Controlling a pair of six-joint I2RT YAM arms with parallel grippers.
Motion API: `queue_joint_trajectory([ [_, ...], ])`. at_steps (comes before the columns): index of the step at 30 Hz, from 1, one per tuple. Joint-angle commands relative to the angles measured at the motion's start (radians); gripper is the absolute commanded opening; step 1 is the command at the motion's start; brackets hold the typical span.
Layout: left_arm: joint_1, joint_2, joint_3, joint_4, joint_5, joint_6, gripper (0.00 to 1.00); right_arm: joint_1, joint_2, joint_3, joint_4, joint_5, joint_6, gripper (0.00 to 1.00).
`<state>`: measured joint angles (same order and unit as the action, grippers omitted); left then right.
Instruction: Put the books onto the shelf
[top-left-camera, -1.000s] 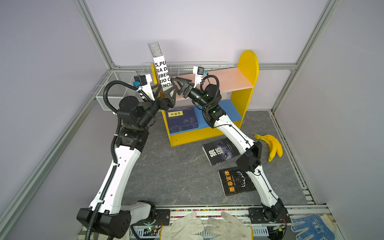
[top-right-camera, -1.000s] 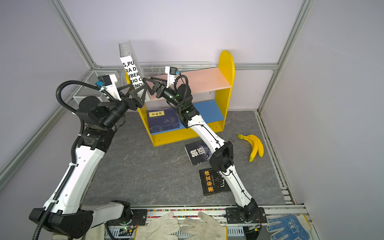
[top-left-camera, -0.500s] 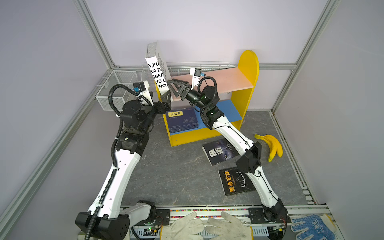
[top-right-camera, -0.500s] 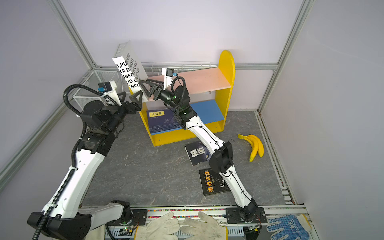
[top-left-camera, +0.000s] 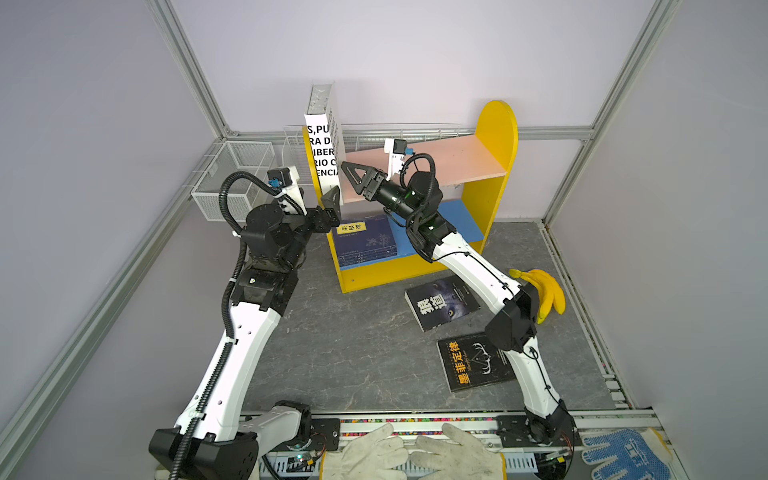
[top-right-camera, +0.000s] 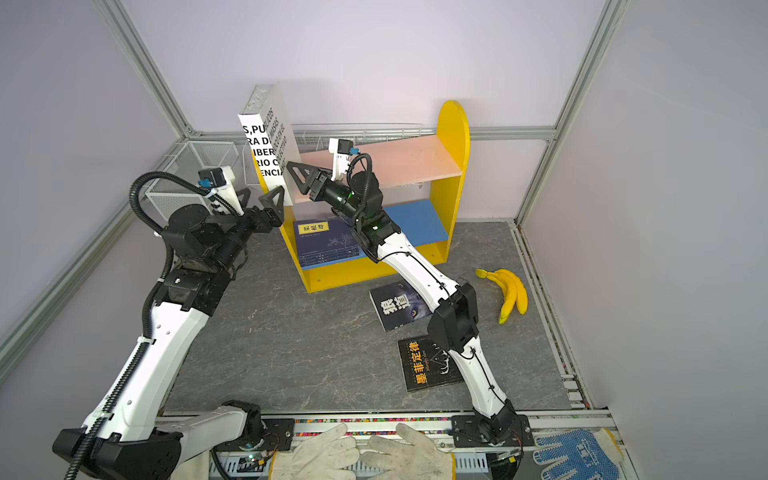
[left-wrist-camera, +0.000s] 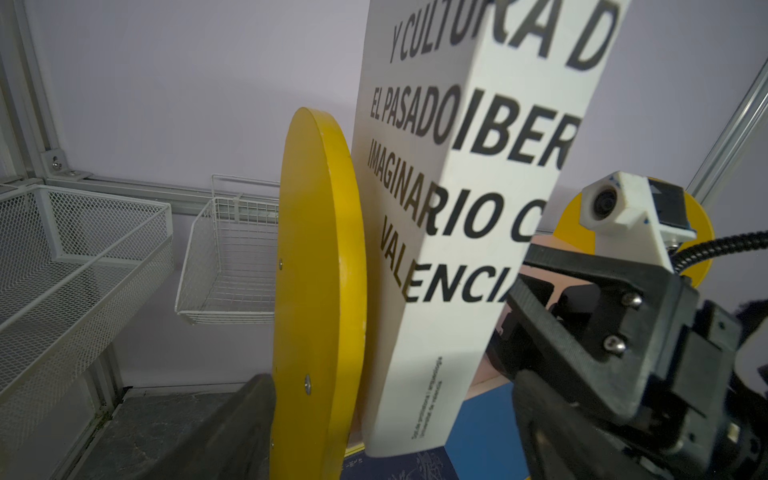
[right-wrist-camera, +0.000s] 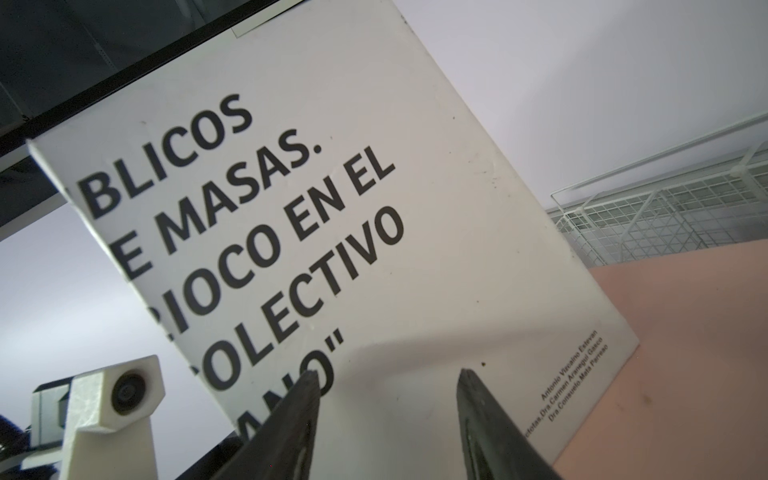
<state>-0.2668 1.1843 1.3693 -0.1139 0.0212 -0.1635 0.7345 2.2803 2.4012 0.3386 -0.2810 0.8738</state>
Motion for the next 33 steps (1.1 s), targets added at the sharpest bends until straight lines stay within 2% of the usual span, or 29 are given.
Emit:
queue_joint_trajectory([
  [1, -0.003, 0.016, 0.008, 0.004, -0.017, 0.009, 0.90, -0.039, 0.158, 0.002, -0.221, -0.052, 0.088, 0.56],
  [7, -0.002, 0.025, 0.001, 0.020, -0.017, -0.008, 0.89, -0.032, 0.258, 0.144, -0.211, -0.126, 0.168, 0.55],
  [16, -0.003, 0.021, -0.023, 0.084, 0.051, -0.050, 0.85, -0.009, 0.257, 0.134, -0.213, -0.129, 0.157, 0.55],
  [19, -0.002, 0.029, -0.009, 0.093, 0.018, -0.044, 0.82, -0.014, 0.227, 0.101, -0.190, -0.130, 0.144, 0.56],
  [26, -0.011, 0.009, 0.069, 0.048, 0.016, 0.016, 0.83, -0.041, 0.097, 0.027, -0.211, -0.127, 0.027, 0.57],
  [30, -0.038, 0.004, 0.141, -0.006, 0.015, 0.061, 0.85, -0.061, 0.022, -0.022, -0.217, -0.119, -0.025, 0.57],
  [33, -0.081, 0.034, 0.219, -0.042, -0.040, 0.113, 0.86, -0.075, -0.025, -0.055, -0.213, -0.125, -0.049, 0.58],
])
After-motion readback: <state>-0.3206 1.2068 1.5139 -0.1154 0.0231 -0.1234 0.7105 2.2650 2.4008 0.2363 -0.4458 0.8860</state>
